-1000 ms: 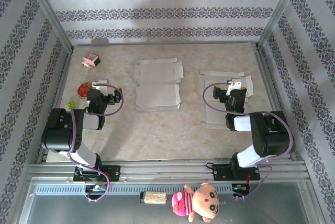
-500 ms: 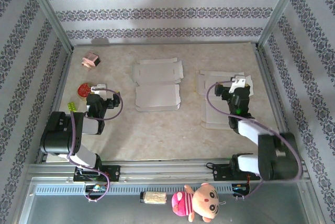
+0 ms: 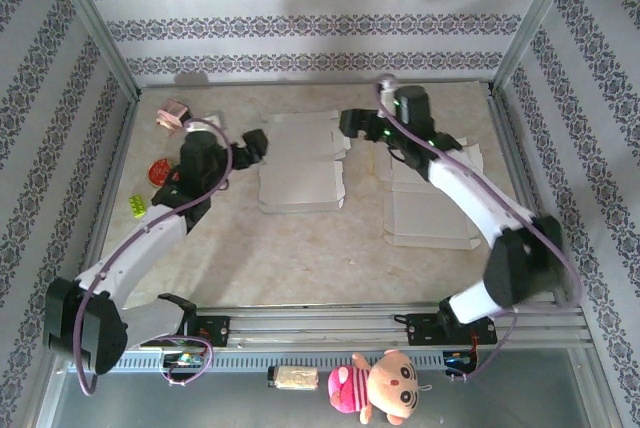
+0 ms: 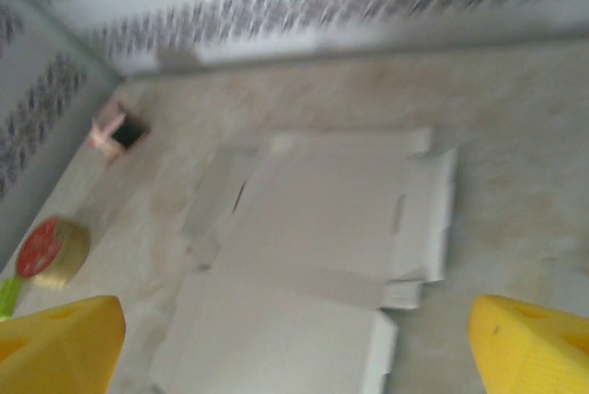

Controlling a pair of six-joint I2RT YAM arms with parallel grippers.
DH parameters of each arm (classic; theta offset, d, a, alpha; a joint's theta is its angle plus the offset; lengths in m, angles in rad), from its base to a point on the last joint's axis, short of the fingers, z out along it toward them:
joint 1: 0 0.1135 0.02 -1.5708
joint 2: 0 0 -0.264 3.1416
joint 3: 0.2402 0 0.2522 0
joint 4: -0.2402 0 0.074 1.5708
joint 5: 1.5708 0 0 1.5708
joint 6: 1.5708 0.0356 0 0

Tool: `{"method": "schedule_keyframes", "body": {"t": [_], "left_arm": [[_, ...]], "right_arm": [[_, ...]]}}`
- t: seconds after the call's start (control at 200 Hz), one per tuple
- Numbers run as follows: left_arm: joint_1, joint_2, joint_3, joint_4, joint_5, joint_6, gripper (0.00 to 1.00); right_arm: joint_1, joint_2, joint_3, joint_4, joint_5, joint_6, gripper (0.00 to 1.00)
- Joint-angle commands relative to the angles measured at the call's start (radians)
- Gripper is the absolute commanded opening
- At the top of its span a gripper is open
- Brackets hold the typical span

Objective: Fold the paper box

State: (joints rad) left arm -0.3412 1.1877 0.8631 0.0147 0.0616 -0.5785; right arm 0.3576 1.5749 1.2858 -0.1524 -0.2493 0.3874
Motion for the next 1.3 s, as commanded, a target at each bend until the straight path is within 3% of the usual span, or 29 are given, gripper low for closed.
{"method": "schedule_keyframes", "body": {"t": [0.0,0.14,0.435,0.595,0.775,0.869,0.939,1.009,1.164,1.294], "left_arm": [[-0.07,0.043,0.055,-0.268,0.197,-0.147,1.0],[-0.127,0.022,0.065,-0.34,0.262,-0.125,1.0],[-0.14,-0.067,0.029,-0.462,0.16,-0.078,1.0],[-0.139,-0.068,0.036,-0.5,0.114,-0.071,1.0],[-0.13,-0.029,0.081,-0.589,-0.003,-0.089,0.99],[-0.108,0.005,0.105,-0.619,-0.045,-0.082,0.99],[-0.075,0.032,0.126,-0.628,-0.056,-0.066,0.99],[-0.038,0.062,0.142,-0.625,-0.048,-0.038,0.99],[0.094,0.145,0.196,-0.631,-0.002,0.053,1.0],[0.19,0.228,0.232,-0.605,0.064,0.105,0.97]], "right_arm": [[0.0,0.198,0.196,-0.228,-0.037,0.006,0.94],[-0.015,0.457,0.461,-0.335,0.032,-0.03,0.92],[-0.05,0.882,0.971,-0.598,0.075,-0.074,0.89],[-0.051,0.951,1.03,-0.63,0.061,-0.082,0.87],[-0.044,0.989,1.032,-0.648,0.016,-0.09,0.78],[-0.042,0.996,1.028,-0.649,0.002,-0.093,0.67],[-0.04,0.997,1.026,-0.652,-0.004,-0.097,0.52],[-0.036,0.985,1.022,-0.658,-0.004,-0.107,0.3],[-0.016,0.881,0.923,-0.642,-0.041,-0.146,0.0],[0.008,0.748,0.725,-0.54,-0.105,-0.153,0.0]]}}
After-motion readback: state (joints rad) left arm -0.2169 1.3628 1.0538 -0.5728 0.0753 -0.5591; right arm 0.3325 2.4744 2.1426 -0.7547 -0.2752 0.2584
